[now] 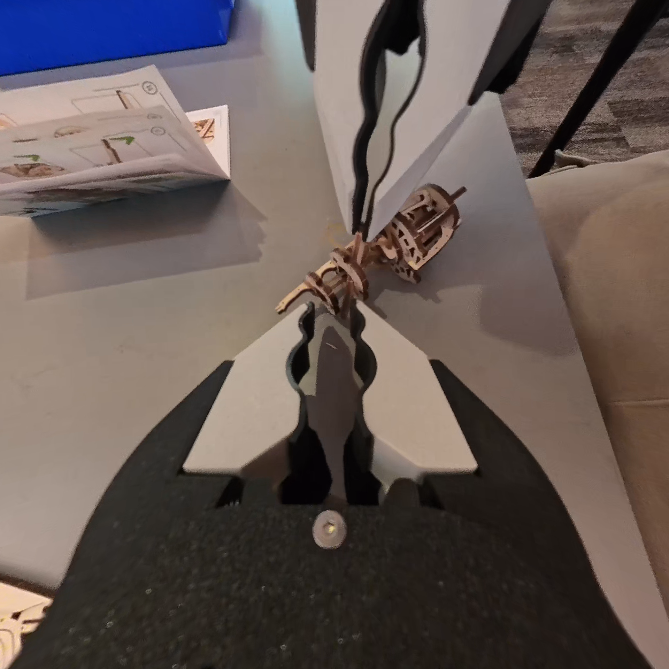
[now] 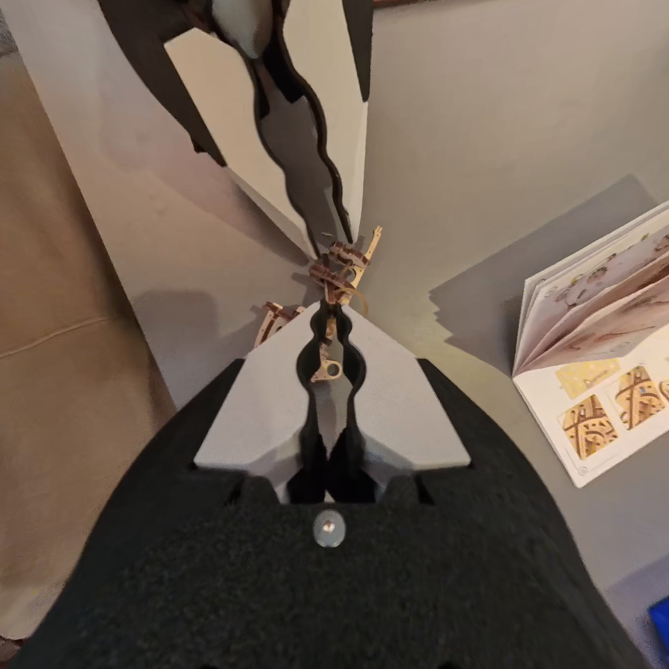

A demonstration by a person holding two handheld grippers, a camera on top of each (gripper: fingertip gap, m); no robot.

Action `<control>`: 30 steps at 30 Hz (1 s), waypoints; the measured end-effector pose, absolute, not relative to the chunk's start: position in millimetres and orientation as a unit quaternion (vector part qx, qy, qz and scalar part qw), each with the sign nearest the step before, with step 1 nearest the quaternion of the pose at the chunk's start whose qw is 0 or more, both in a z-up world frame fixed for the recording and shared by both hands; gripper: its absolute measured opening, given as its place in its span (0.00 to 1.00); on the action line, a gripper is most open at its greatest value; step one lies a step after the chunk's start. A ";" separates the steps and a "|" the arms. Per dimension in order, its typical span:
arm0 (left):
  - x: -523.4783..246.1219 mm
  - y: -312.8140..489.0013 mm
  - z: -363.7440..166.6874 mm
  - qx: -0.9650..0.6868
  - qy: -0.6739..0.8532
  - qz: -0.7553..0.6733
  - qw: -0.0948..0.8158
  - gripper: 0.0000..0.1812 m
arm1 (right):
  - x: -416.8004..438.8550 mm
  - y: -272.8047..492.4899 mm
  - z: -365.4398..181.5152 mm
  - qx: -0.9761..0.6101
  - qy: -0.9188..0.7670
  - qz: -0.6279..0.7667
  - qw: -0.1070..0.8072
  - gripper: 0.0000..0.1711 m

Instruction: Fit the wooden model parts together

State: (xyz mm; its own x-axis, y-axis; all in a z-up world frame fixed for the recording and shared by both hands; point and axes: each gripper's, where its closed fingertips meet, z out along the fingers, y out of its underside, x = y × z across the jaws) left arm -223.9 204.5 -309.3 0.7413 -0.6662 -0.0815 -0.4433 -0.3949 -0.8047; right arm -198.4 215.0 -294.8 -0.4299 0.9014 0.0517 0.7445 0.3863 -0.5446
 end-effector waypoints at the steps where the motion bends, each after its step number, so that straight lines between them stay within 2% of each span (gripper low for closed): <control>1: -224.4 206.3 -310.1 -0.829 0.330 -0.127 0.433 0.07 | -198.1 214.8 -294.4 -0.499 -0.819 0.220 0.178 0.02; 4: -222.1 211.4 -309.7 -0.836 0.311 -0.139 0.430 0.01 | -197.2 213.3 -292.9 -0.477 -0.833 0.204 0.192 0.02; 13: -216.1 213.1 -307.9 -0.847 0.275 -0.182 0.417 0.02 | -192.0 217.2 -289.9 -0.410 -0.866 0.161 0.237 0.02; 18: -207.0 195.7 -295.1 -0.834 0.272 -0.229 0.423 0.00 | -188.1 217.6 -281.4 -0.431 -0.851 0.227 0.197 0.01; 20: -216.8 192.9 -286.6 -0.822 0.291 -0.180 0.455 0.03 | -184.7 217.2 -278.7 -0.439 -0.842 0.261 0.173 0.02; 23: -234.1 193.5 -279.9 -0.798 0.328 -0.095 0.497 0.14 | -180.6 213.6 -278.0 -0.446 -0.827 0.309 0.142 0.02; 30: -221.7 199.3 -306.8 -0.754 0.447 -0.030 0.481 0.16 | -179.5 213.6 -285.0 -0.458 -0.814 0.324 0.150 0.02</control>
State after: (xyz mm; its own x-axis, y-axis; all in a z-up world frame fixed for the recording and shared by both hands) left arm -221.7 199.3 -306.8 0.5980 -0.7030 -0.3849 -0.6457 -0.1380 -0.7510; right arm -179.5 213.6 -285.0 -0.5360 0.8426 -0.0525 0.6484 0.3710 -0.6648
